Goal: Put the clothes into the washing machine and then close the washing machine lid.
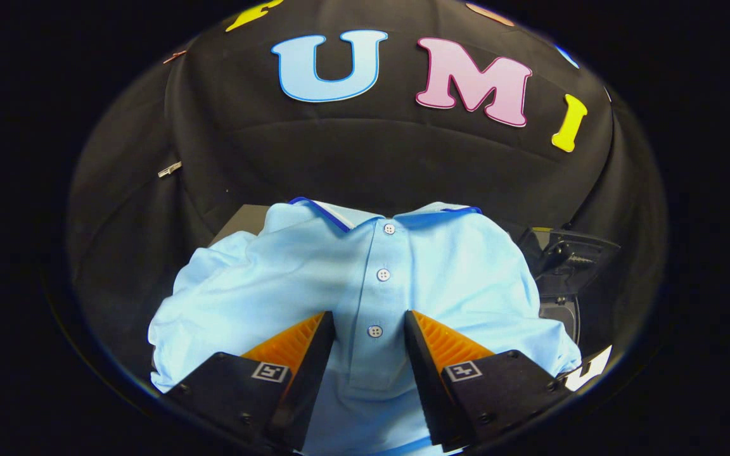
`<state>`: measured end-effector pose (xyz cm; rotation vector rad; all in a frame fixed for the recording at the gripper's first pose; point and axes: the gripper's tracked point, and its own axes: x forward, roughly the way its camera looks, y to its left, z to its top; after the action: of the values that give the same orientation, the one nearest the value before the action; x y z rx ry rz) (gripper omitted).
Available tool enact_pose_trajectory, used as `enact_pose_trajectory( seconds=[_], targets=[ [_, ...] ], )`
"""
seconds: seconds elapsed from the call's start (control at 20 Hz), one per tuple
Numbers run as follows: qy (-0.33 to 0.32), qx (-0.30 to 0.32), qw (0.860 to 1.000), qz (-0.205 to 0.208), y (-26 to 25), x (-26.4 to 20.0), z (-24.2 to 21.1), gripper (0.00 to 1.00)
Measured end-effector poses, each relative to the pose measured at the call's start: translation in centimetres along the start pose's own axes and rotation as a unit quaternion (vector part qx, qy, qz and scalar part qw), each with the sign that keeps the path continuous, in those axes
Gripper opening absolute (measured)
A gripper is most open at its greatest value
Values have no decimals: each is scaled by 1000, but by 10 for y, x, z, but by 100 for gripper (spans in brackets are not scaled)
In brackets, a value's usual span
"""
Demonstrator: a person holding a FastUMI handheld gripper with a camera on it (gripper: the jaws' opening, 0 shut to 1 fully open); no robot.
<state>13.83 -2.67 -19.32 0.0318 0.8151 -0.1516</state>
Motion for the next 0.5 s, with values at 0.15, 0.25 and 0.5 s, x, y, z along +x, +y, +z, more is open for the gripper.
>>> enact_pose_trajectory(
  seconds=[0.15, 0.25, 0.5],
  targets=[
    [-1, 22, 1000, 8, 4, 1, 4, 43],
    [-4, 1, 1000, 22, 3, 2, 5, 33],
    [-11, -17, 999, 38, 1, 1, 8, 7]
  ],
)
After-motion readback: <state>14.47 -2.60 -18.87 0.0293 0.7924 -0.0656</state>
